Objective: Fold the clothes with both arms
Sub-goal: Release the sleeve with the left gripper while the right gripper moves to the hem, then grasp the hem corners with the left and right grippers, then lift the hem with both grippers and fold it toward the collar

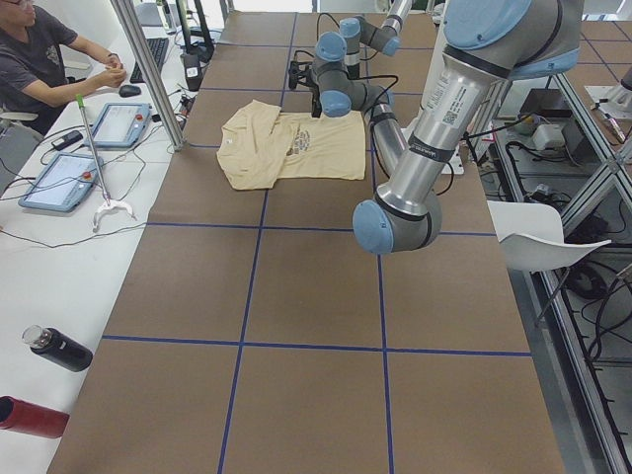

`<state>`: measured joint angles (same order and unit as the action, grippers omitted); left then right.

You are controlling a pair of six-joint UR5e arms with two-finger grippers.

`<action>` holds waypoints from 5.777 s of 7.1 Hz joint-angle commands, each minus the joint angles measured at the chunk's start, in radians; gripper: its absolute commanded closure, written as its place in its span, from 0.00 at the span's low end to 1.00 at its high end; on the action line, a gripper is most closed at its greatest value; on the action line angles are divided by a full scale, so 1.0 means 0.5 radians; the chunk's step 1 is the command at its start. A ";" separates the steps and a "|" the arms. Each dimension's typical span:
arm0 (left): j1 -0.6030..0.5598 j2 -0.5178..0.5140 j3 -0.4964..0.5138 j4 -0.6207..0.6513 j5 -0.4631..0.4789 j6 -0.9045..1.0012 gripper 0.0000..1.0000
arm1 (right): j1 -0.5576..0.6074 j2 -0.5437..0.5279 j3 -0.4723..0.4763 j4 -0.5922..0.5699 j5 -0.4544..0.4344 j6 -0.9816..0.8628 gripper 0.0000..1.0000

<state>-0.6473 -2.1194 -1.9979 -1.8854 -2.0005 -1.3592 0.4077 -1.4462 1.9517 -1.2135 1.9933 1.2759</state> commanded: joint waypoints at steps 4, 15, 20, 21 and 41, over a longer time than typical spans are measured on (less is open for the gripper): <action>0.000 0.002 0.001 0.000 0.004 0.003 0.01 | -0.061 0.008 -0.075 -0.009 0.014 0.016 0.21; 0.000 0.023 0.020 0.003 0.007 0.000 0.01 | -0.064 0.027 0.002 0.000 0.063 0.031 1.00; 0.465 0.272 0.032 0.114 0.371 -0.174 0.01 | 0.022 0.036 0.002 0.016 0.063 0.034 1.00; 0.524 0.333 0.050 0.114 0.396 -0.175 0.01 | 0.025 0.036 0.002 0.016 0.063 0.034 1.00; 0.788 0.318 0.235 0.352 0.439 -0.172 1.00 | 0.099 0.039 0.017 0.019 0.084 0.031 1.00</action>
<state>-0.2695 -1.9582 -1.8734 -1.7332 -1.7798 -1.4456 0.4534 -1.4266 1.9600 -1.2042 2.0322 1.2916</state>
